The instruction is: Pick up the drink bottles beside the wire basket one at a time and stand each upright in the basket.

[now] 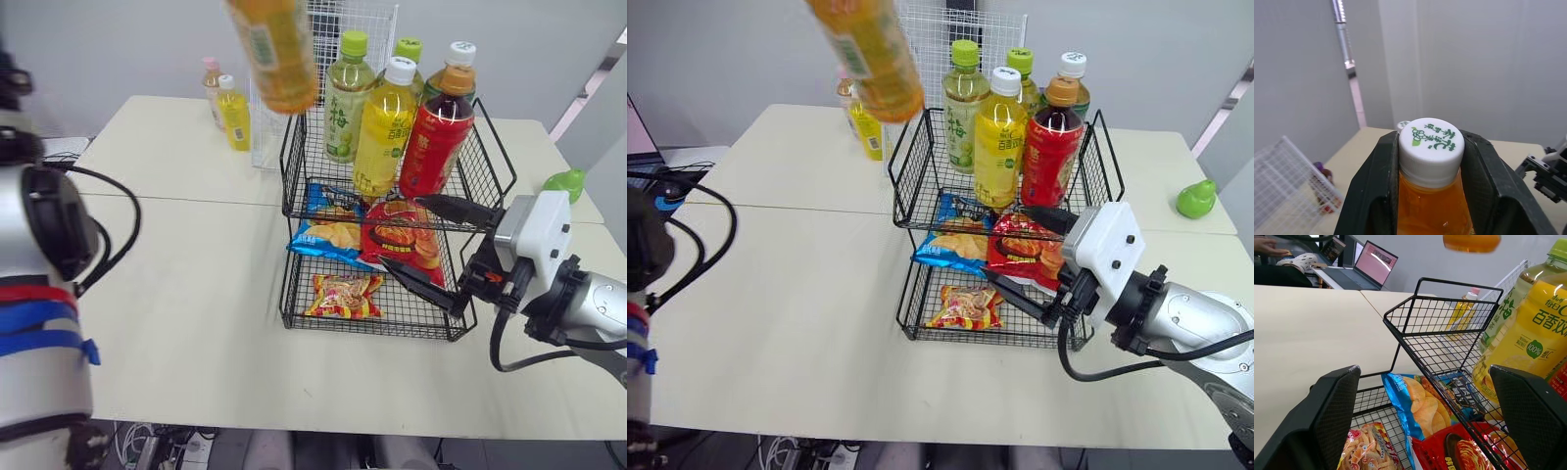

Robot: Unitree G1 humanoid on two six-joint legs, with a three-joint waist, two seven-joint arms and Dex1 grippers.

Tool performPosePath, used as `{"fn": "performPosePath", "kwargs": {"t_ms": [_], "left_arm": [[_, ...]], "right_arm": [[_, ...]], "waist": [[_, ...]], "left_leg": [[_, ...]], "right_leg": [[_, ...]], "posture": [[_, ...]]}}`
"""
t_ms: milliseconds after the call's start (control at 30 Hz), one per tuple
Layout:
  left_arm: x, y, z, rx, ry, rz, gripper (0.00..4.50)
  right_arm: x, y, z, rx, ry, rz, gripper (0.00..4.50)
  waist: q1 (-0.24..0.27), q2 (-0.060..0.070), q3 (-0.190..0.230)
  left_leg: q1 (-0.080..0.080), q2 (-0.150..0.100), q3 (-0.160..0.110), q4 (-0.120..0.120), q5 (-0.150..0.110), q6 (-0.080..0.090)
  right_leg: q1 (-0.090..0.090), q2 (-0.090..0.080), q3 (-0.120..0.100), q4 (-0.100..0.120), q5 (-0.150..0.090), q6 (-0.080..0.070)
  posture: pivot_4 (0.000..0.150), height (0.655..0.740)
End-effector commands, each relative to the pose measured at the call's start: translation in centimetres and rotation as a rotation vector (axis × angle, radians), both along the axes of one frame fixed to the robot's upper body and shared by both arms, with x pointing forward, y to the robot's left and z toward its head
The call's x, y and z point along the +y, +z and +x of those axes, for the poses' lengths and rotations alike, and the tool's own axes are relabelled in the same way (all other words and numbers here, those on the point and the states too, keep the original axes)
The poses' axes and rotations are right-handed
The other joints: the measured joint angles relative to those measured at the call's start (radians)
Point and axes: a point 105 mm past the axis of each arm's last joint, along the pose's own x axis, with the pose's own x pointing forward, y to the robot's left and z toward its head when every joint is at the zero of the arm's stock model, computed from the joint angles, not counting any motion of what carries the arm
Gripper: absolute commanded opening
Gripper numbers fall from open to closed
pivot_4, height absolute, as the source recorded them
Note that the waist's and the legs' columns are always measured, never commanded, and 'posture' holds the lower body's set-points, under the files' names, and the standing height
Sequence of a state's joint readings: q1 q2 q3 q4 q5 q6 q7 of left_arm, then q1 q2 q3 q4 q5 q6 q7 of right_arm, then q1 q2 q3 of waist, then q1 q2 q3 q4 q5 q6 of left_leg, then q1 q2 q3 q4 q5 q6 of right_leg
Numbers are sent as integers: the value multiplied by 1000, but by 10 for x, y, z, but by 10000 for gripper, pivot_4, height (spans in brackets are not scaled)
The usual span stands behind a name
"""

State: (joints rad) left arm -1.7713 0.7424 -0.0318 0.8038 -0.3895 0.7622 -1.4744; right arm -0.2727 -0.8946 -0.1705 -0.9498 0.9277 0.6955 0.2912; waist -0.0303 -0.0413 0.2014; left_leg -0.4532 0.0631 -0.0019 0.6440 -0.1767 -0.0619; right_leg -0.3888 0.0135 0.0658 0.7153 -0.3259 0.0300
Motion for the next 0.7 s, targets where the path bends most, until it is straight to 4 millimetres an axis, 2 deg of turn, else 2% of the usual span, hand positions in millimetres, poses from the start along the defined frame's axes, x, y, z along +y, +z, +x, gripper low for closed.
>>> {"fn": "performPosePath", "kwargs": {"t_ms": [33,267,467,700], "left_arm": [[-11,1,-3,-68,-42,36,13465],[-25,-24,11,-56,-74,73,13465],[-32,-43,18,-41,-89,103,13466],[-32,-56,27,-31,-60,124,13465]], "right_arm": [[0,7,-5,-45,5,0,45000],[-3,12,-6,-66,-9,12,45000],[-2,9,-10,-48,3,-10,45000],[1,8,-14,-45,24,-21,45000]], "waist": [[-2,0,0],[-14,1,0],[-11,1,0],[-10,1,0]], "left_leg": [[0,0,0,0,0,0],[0,1,0,-2,0,0],[0,0,0,-2,0,0],[0,0,0,-1,0,0]], "right_leg": [[0,0,0,0,0,0],[-1,1,1,1,0,-4],[-1,0,1,0,0,-4],[-1,1,1,1,0,-4]], "posture": [[1500,7360],[1500,7360],[1500,7360],[1500,7360]]}}
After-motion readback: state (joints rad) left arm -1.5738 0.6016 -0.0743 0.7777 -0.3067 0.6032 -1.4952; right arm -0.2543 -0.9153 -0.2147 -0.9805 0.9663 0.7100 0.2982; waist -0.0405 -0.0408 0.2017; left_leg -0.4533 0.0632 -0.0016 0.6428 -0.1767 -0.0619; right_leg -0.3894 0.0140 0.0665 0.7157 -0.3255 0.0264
